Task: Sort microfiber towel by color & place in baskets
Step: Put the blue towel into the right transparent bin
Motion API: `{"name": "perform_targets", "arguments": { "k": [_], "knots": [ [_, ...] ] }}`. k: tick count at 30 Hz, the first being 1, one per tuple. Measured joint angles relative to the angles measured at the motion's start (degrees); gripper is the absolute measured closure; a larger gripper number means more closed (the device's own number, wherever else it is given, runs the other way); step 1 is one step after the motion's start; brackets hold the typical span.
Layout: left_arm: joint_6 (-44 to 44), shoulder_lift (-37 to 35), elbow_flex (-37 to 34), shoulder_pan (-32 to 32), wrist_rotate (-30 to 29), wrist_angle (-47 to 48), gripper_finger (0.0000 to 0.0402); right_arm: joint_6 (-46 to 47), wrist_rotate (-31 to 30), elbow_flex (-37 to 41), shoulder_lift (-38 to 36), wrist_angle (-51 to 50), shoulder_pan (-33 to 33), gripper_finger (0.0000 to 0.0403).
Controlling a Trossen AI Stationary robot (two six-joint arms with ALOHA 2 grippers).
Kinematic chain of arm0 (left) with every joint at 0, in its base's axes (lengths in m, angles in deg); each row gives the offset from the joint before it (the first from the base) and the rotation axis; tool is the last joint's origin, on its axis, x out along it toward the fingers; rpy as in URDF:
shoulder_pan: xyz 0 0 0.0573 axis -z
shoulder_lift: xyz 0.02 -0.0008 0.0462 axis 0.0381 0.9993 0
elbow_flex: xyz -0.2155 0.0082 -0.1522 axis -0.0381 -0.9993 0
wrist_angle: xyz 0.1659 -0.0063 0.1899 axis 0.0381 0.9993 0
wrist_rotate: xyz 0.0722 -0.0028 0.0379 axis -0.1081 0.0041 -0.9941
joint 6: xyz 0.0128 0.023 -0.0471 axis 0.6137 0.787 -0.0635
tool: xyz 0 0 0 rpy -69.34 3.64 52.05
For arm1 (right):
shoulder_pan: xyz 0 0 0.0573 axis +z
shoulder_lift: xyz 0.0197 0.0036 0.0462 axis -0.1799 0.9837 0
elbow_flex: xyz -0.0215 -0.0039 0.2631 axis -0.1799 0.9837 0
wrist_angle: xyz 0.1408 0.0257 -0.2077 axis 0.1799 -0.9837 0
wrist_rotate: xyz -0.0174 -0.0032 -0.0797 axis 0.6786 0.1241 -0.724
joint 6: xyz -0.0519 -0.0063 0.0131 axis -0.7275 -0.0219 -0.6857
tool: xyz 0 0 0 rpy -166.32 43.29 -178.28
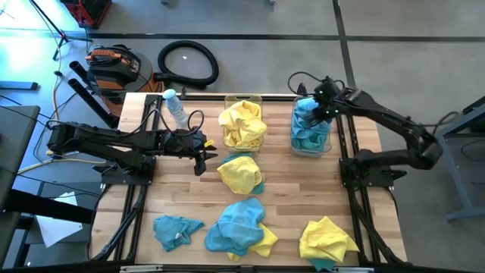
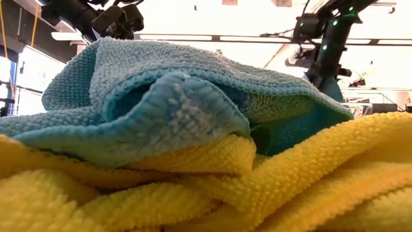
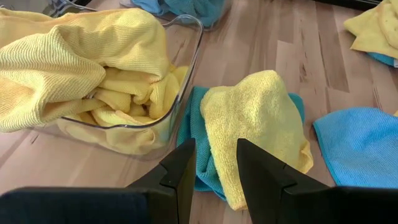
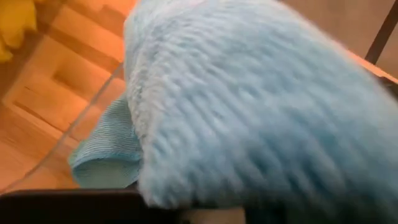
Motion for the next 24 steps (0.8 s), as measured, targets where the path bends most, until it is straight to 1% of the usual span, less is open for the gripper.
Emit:
{"name": "perform_targets", "arguments": {
  "k": [2, 5, 6, 7, 8, 9, 10, 11, 12, 13, 14, 16, 19, 21, 24],
  "knots": [
    [0.0, 0.0, 0.0, 0.0, 0.0, 0.0, 0.0296, 1.0, 0.7, 0.0, -1.4, -0.4, 0.1, 0.0279],
    [0.0, 0.0, 0.0, 0.0, 0.0, -0.1, 0.0296, -0.3, 6.2, 0.0, -1.5, -1.8, 0.4, 0.0279],
    [0.0, 0.0, 0.0, 0.0, 0.0, -0.1, 0.0296, -1.7, 5.4, 0.0, -1.3, -2.3, 0.5, 0.0279],
    [0.0, 0.0, 0.0, 0.0, 0.0, -0.1, 0.0296, -1.3, 1.4, 0.0, -1.1, -2.7, 0.6, 0.0279],
    [0.0, 0.0, 0.0, 0.0, 0.0, -0.1, 0.0296, 1.2, -4.1, 0.0, -0.9, -3.2, 0.7, 0.0279],
    [0.0, 0.0, 0.0, 0.0, 0.0, -0.1, 0.0296, 3.7, -8.1, 0.0, -0.5, -4.1, 0.9, 0.0279],
    [-0.1, 0.0, 0.0, 0.0, 0.0, -0.2, 0.0296, 4.3, -8.3, 0.1, -0.2, -4.7, 1.0, 0.0279],
    [-0.3, 0.0, 0.0, 0.0, 0.0, -0.1, 0.0296, 2.9, -4.1, 0.1, -0.2, -4.4, 1.0, 0.0279],
    [-0.5, 0.0, 0.0, 0.0, 0.0, -0.2, 0.0296, -0.1, 1.5, 0.1, -0.2, -3.3, 0.9, 0.0279],
    [-0.5, 0.0, 0.0, 0.0, 0.0, -0.1, 0.0296, -2.2, 4.7, 0.1, -0.2, -2.0, 1.0, 0.0279],
    [-0.4, 0.0, 0.0, 0.0, 0.0, -0.1, 0.0296, -1.1, 3.8, 0.1, -0.2, -0.9, 1.0, 0.0279],
    [-0.4, 0.0, 0.0, 0.0, 0.0, -0.2, 0.0296, 3.2, -1.8, 0.1, -0.3, -0.7, 1.2, 0.0279],
    [-0.5, 0.0, 0.0, 0.0, 0.0, -0.1, 0.0296, 1.0, -1.5, 0.1, -0.3, -0.7, 1.2, 0.0279],
    [-0.5, 0.0, 0.0, 0.0, 0.0, -0.1, 0.0296, 3.3, -4.3, 0.1, -0.3, -1.9, 1.3, 0.0279],
    [-0.5, 0.0, 0.0, 0.0, 0.0, -0.1, 0.0296, 5.2, -4.6, 0.1, -0.3, -2.7, 1.1, 0.0279]
  ]
}}
